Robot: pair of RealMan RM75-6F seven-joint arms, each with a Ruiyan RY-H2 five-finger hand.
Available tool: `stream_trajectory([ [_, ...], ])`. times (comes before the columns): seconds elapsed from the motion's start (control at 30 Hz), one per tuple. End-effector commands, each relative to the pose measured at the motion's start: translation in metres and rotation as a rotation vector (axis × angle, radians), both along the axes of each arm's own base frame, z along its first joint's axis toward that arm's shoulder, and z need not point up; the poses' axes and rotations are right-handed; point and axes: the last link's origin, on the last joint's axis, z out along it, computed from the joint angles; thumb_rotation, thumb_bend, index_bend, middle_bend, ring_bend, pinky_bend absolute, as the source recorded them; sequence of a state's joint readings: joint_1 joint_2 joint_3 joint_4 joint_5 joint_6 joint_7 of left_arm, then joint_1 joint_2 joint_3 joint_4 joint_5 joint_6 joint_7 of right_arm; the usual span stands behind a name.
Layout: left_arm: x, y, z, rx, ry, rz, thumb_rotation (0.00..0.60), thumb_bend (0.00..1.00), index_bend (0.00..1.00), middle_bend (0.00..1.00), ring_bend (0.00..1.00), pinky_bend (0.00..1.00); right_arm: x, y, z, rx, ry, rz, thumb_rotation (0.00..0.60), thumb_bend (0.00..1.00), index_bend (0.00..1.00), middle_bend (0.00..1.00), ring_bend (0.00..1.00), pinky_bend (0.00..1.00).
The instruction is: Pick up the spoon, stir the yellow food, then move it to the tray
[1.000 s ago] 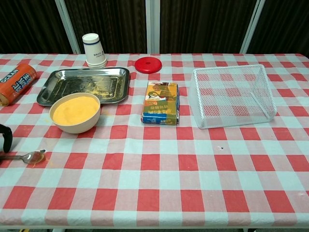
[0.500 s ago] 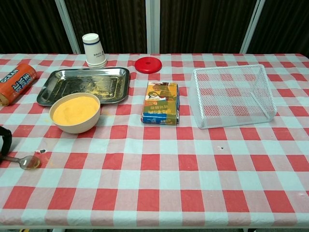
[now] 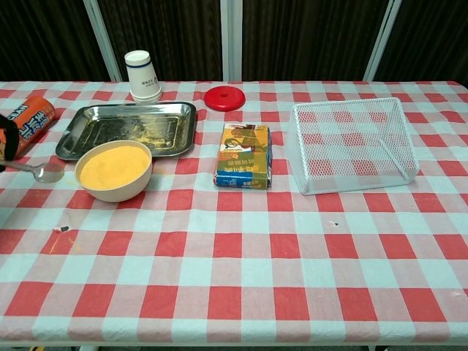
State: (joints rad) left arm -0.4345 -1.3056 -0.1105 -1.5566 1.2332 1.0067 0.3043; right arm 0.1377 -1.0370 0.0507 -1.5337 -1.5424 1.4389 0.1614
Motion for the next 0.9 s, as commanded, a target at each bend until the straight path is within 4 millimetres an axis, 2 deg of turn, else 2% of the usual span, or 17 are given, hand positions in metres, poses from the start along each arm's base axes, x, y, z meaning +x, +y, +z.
stream_trajectory([
  [0.03,0.024,0.024,0.003,-0.017,0.017,-0.037,0.600,0.43,0.64,0.88,0.88,0.92,0.000,0.000,0.001,-0.003,0.001,0.002,0.600,0.20,0.00,0.01,0.00,0.00],
  [0.23,0.049,0.049,-0.017,-0.092,0.076,-0.050,0.600,0.43,0.64,0.88,0.88,0.92,-0.001,-0.001,0.003,-0.008,0.000,0.000,0.600,0.20,0.00,0.01,0.00,0.00],
  [0.43,0.057,0.063,-0.035,-0.124,0.116,-0.012,0.600,0.43,0.64,0.88,0.88,0.92,-0.003,-0.002,0.002,-0.004,-0.004,-0.003,0.600,0.20,0.00,0.01,0.00,0.00],
  [0.9,0.069,0.066,-0.047,-0.115,0.193,0.005,0.600,0.42,0.59,0.89,0.88,0.92,-0.006,-0.001,0.005,-0.010,-0.010,-0.007,0.600,0.21,0.00,0.02,0.00,0.00],
])
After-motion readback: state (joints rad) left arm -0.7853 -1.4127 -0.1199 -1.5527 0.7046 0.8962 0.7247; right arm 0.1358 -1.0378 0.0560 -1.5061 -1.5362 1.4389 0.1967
